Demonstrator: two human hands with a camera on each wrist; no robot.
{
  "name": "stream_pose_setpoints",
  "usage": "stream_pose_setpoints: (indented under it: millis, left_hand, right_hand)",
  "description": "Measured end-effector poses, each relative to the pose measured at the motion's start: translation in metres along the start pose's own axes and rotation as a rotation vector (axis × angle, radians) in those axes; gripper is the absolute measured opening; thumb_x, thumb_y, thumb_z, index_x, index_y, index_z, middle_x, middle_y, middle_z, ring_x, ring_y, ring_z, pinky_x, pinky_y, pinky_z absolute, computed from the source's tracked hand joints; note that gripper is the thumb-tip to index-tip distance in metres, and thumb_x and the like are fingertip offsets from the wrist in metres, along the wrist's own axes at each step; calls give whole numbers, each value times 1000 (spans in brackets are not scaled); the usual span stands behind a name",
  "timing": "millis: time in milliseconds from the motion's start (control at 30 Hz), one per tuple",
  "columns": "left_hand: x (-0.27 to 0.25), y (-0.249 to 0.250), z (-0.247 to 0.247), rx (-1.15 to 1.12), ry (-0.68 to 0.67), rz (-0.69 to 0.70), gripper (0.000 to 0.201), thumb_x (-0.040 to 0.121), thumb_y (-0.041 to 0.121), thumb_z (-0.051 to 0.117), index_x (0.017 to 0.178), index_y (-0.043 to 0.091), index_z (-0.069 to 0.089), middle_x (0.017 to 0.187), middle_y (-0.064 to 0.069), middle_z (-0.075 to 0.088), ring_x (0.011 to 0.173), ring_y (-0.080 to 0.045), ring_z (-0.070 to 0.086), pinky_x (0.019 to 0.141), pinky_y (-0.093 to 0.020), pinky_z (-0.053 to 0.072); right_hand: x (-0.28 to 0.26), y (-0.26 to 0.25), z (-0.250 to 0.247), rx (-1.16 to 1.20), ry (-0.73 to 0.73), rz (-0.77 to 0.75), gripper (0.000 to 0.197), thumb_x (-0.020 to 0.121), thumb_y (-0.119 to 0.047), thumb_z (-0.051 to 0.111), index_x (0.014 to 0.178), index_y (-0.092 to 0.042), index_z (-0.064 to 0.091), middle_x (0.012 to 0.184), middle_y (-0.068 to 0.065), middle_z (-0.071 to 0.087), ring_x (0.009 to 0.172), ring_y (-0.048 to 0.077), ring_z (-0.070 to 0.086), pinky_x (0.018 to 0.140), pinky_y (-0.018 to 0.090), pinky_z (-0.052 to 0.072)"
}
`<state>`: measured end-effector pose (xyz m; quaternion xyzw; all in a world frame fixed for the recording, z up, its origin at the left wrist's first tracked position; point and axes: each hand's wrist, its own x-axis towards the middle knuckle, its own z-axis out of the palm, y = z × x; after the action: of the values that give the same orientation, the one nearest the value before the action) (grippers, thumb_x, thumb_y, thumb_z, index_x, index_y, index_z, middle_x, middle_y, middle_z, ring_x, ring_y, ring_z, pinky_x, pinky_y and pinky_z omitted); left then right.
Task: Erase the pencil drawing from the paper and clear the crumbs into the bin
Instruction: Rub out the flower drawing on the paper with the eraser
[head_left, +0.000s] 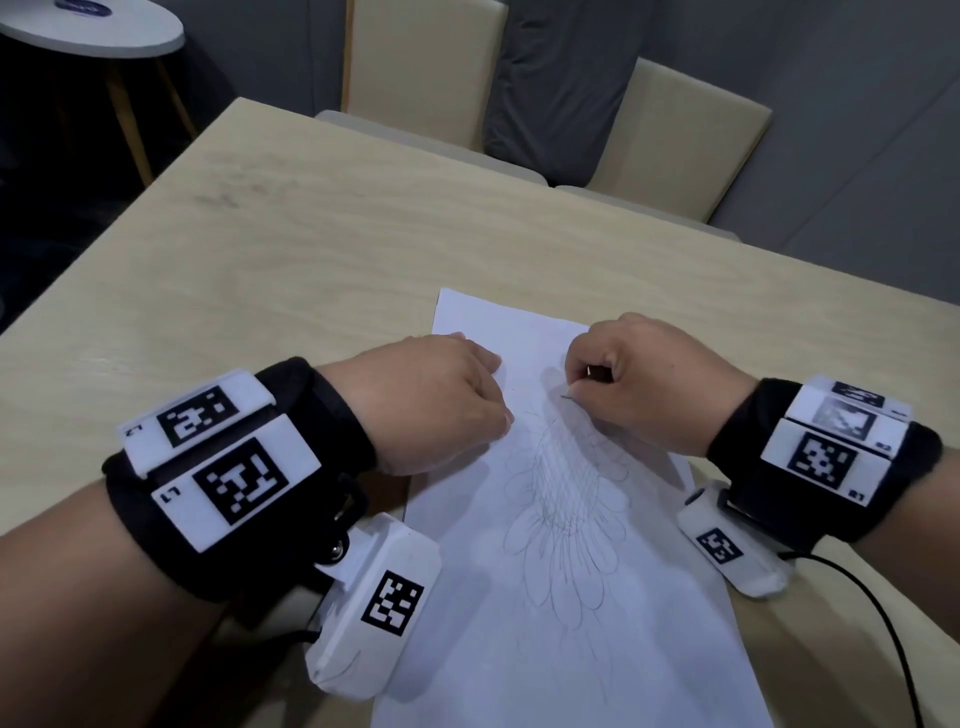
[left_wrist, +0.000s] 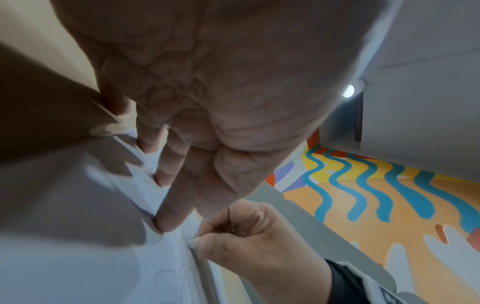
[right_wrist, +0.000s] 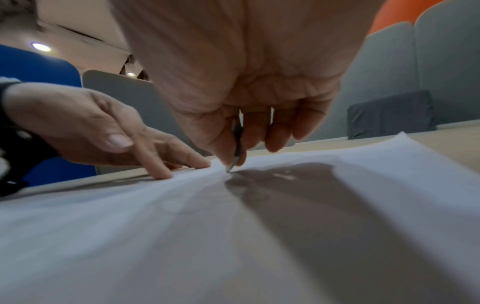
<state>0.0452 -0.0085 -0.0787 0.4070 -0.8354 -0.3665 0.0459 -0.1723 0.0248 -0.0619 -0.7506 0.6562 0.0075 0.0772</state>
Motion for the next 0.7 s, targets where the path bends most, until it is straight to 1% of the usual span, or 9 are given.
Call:
stream_pose_setpoints:
  millis: [67, 133, 200, 267, 300, 433, 533, 600, 700]
  left_hand:
    - [-1, 1, -1, 6, -3, -5, 30, 95, 31, 54, 105, 14, 76, 123, 25, 46, 139, 15, 17, 102, -17, 28]
    - [-1, 0, -1, 13, -10, -5, 30, 95, 30, 54, 105, 12, 76, 118, 24, 46, 140, 12, 18, 102, -18, 28]
    - [0, -1, 0, 12, -15, -8, 32, 95, 30, 53, 105, 7, 74, 107, 21, 43, 122, 15, 28, 102, -20, 32]
    - [1, -1, 0, 8, -14, -5, 34, 95, 30, 52, 105, 4, 72, 103, 17, 41, 101, 18, 29, 103, -24, 34]
    - [1, -1, 0, 7, -11, -3, 34, 95, 30, 52, 105, 5, 72, 104, 17, 42, 102, 17, 29, 104, -24, 35]
    - [1, -1, -1, -3, -12, 10, 31, 95, 30, 53, 106, 11, 75, 122, 24, 47, 137, 15, 18, 96, -14, 30]
    - [-1, 0, -1, 6, -27, 16, 31, 95, 31, 54, 107, 13, 76, 145, 23, 45, 140, 14, 14, 100, -15, 23]
    - [-1, 0, -1, 9, -32, 17, 31, 95, 31, 54, 107, 13, 76, 145, 21, 47, 139, 15, 15, 99, -14, 24]
    - [0, -1, -1, 11, -25, 20, 31, 95, 31, 53, 107, 12, 75, 139, 24, 48, 140, 14, 15, 97, -15, 24]
  right_hand:
    - [-4, -2, 3, 18, -13, -28, 14, 88, -20, 57, 76, -24, 62, 75, -11, 61, 89, 13, 49, 78, 40, 49]
    - [-7, -3, 4, 24, -30, -48, 14, 88, -22, 57, 76, -26, 62, 74, -13, 59, 89, 12, 48, 79, 39, 47]
    - [-5, -2, 2, 1, -23, -27, 14, 89, -22, 57, 76, -26, 61, 75, -12, 59, 89, 13, 47, 79, 39, 47]
    - [-4, -1, 1, -21, -4, -23, 14, 89, -21, 56, 77, -25, 62, 76, -10, 59, 89, 14, 47, 78, 38, 48]
    - [-4, -1, 1, -20, -8, -35, 14, 89, -21, 56, 78, -25, 62, 76, -11, 59, 89, 13, 47, 78, 37, 48]
    - [-9, 2, -1, 0, -59, -52, 12, 89, -25, 59, 78, -29, 62, 76, -13, 58, 88, 10, 47, 77, 35, 47]
    - [-9, 11, -9, 39, 77, 29, 11, 87, -19, 62, 78, -25, 65, 76, -12, 61, 86, 9, 50, 76, 33, 47]
    - [-10, 11, -8, 78, 70, 40, 11, 86, -18, 64, 79, -25, 67, 76, -12, 61, 85, 7, 52, 76, 31, 47]
    - [-14, 5, 2, 67, -36, -24, 11, 86, -20, 61, 77, -25, 65, 77, -12, 63, 88, 9, 52, 76, 35, 49]
